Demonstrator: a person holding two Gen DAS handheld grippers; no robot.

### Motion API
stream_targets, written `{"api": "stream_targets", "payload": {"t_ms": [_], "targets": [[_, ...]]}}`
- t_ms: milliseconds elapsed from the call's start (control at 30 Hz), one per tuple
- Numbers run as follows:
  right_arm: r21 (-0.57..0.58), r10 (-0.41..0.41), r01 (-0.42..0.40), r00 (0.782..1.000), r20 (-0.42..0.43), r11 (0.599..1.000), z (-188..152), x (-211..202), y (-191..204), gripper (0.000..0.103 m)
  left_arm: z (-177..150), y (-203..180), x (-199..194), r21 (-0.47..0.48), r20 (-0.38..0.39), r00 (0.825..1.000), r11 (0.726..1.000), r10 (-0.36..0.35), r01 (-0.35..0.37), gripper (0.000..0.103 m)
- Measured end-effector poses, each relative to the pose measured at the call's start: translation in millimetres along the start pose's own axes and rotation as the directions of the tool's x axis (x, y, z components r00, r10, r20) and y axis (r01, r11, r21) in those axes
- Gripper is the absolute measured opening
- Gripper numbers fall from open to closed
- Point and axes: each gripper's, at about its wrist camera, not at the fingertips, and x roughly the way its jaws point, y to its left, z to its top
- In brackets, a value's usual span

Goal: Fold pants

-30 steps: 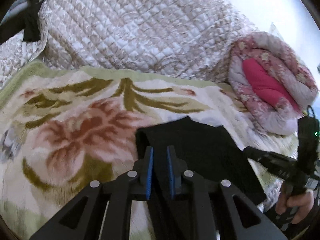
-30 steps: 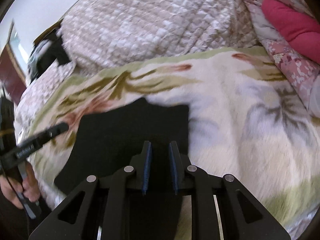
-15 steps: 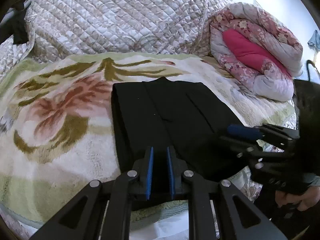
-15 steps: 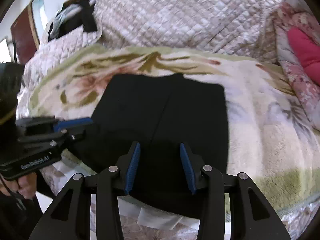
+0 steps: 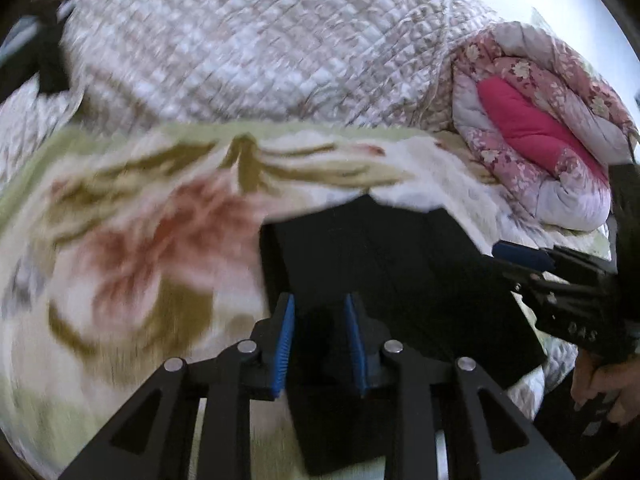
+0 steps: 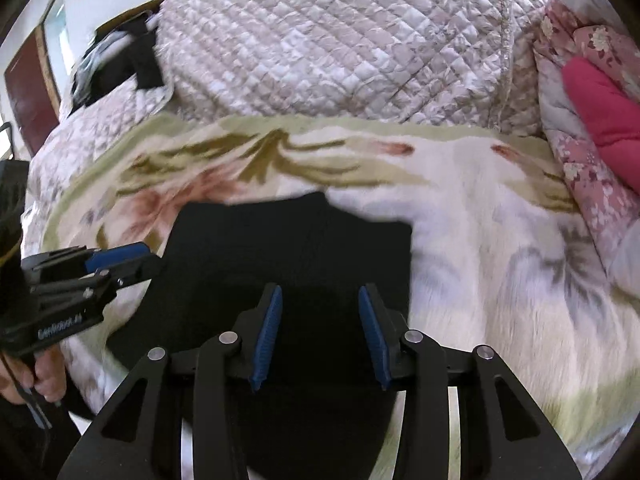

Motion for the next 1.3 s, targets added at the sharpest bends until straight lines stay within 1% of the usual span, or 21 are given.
{"api": "stream_targets", "payload": {"t_ms": [67, 133, 167, 200, 267, 333, 367, 400, 567, 800, 833, 900, 1033, 1167, 1300], "targets": [[0.001, -0.005, 0.005, 1.000, -0.010, 1.000, 12, 10, -6, 0.038, 19, -1, 13, 0.034, 0.012, 1.000, 0.999, -0.002, 0.002, 0.030], [0.002, 0.007, -0.007, 1.000, -0.016, 1.000, 25, 22, -10, 0.036, 32, 1, 29, 0.046, -0.002, 1.000, 0.999, 0.001, 0.000, 0.030], [0.002, 0.014, -0.014, 1.000, -0.018, 1.000, 27, 26, -11, 0.032, 36, 4, 37, 0.045, -0.011, 1.000, 0.999, 0.000, 0.001, 0.030], [-0.001, 0.017, -0.017, 1.000, -0.026, 1.000, 31, 32, -11, 0.030, 38, 6, 43, 0.037, -0.019, 1.000, 0.999, 0.006, -0.005, 0.030], [-0.008, 0.019, -0.020, 0.998, -0.053, 1.000, 34, 48, -10, 0.023, 38, 9, 54, 0.026, -0.034, 0.999, 1.000, 0.008, -0.007, 0.030], [-0.016, 0.001, -0.003, 0.992, -0.125, 1.000, 32, 71, -10, 0.021, 35, 13, 61, 0.001, -0.045, 0.999, 1.000, 0.000, 0.000, 0.030], [-0.018, -0.005, 0.003, 0.990, -0.144, 1.000, 31, 77, -11, 0.021, 33, 13, 62, -0.004, -0.047, 0.999, 1.000, -0.006, 0.006, 0.030], [-0.007, 0.001, -0.002, 0.990, -0.139, 1.000, 31, 80, -14, 0.021, 32, 13, 63, 0.003, -0.045, 0.999, 1.000, -0.005, 0.005, 0.031], [0.037, 0.024, -0.021, 0.994, -0.103, 0.999, 32, 69, -22, 0.021, 33, 13, 61, 0.008, -0.038, 0.999, 1.000, -0.002, 0.002, 0.031], [0.097, 0.061, -0.062, 0.998, 0.011, 0.993, 26, 31, -33, 0.021, 28, 10, 38, 0.010, -0.024, 1.000, 1.000, 0.011, -0.011, 0.031], [0.100, 0.065, -0.067, 0.998, 0.017, 0.993, 24, 27, -33, 0.022, 25, 10, 36, 0.009, -0.025, 1.000, 1.000, 0.014, -0.014, 0.031], [0.102, 0.074, -0.076, 0.997, 0.027, 0.992, 19, 19, -34, 0.023, 21, 10, 31, 0.000, -0.029, 0.999, 1.000, 0.016, -0.016, 0.035], [0.104, 0.074, -0.078, 0.996, 0.039, 0.991, 8, 6, -32, 0.023, 15, 8, 24, -0.007, -0.039, 0.999, 1.000, 0.007, -0.007, 0.038], [0.111, 0.071, -0.077, 0.996, 0.056, 0.991, 1, -5, -33, 0.023, 7, 10, 15, -0.027, -0.034, 0.999, 1.000, 0.000, -0.001, 0.044], [0.133, 0.101, -0.105, 0.994, 0.036, 0.986, -6, -4, -37, 0.024, -4, 14, 9, -0.048, -0.044, 0.999, 0.999, -0.020, 0.018, 0.047]]}}
